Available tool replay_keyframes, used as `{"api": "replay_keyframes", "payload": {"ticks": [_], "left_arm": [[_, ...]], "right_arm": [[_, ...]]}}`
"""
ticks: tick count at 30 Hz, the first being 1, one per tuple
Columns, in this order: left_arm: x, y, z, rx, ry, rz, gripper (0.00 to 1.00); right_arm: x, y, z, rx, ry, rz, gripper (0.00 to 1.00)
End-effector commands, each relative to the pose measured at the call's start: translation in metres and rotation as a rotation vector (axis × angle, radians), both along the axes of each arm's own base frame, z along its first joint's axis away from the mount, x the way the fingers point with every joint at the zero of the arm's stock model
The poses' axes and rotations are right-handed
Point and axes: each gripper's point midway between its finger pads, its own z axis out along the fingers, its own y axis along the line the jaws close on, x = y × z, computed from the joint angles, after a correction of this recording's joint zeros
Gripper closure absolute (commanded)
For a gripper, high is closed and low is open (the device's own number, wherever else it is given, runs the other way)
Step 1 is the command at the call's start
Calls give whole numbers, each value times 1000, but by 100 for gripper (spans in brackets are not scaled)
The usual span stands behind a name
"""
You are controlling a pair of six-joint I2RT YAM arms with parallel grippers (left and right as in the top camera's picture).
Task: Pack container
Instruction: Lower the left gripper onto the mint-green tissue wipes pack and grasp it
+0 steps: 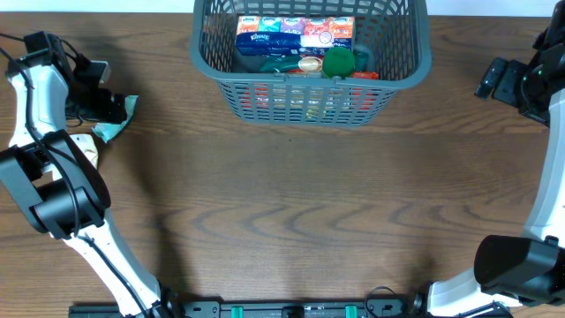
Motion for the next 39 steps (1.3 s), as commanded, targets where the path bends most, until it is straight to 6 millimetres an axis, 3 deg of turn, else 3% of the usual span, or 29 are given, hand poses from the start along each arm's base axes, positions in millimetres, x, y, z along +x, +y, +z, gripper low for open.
{"api": "replay_keyframes", "payload": {"ticks": [1,8,39], "left_arm": [[-3,-6,-24,-39,42,-20,1],[-6,-8,-42,-55,77,-16,1],[0,1,-44,6,63,-4,1]], "right_arm": [[-1,-2,-3,-5,15,3,1],[-2,-2,-3,-2,17,4,1],[-1,3,-4,22,13,15,1]]}}
